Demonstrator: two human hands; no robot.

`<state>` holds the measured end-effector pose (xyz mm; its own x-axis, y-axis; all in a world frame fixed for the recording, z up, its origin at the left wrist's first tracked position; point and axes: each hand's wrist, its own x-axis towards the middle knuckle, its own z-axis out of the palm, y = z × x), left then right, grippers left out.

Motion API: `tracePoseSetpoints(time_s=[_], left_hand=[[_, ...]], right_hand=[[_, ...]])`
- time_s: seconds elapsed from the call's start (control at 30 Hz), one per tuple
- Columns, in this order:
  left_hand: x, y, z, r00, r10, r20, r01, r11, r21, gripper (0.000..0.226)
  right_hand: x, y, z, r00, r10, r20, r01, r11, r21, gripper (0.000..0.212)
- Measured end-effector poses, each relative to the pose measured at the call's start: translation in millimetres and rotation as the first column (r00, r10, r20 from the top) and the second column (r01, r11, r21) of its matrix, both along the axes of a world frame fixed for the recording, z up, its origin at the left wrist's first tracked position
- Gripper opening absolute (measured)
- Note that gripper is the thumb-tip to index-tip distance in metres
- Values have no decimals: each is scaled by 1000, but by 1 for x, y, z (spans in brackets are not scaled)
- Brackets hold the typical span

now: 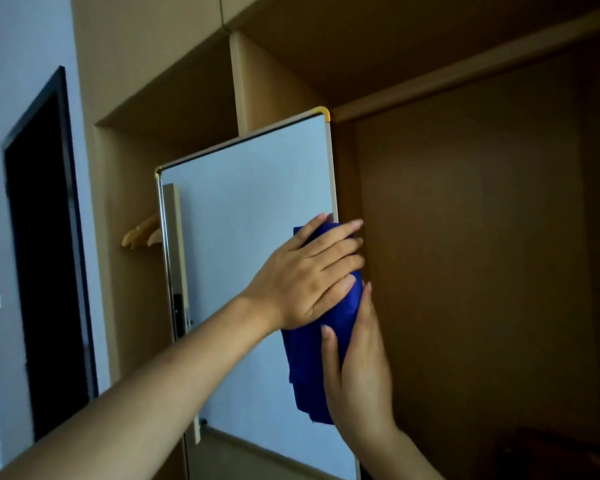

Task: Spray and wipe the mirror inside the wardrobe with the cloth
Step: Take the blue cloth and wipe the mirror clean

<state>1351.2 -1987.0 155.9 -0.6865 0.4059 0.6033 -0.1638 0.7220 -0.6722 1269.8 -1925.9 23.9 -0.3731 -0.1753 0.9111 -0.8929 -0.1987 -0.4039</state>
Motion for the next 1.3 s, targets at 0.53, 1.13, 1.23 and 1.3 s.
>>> tracePoseSetpoints(time_s=[0.53,1.13,1.23,1.3], left_hand=[[-8,-1,86,986,-1,-168,-11,998,-67,46],[-13,-11,-182,999,30,37,-23,984,-175,40],[-13,-12,-227,995,33,94,-13,978,-209,39],[-14,-12,-259,990,35,136,-2,972,-233,39]], right_hand=[[-11,-5,96,987,159,-11,-159,983,-89,68],[3,7,-186,968,140,210,-163,982,95,64],[6,10,-232,958,125,257,-162,978,130,65],[9,13,-263,954,113,279,-157,977,141,65]])
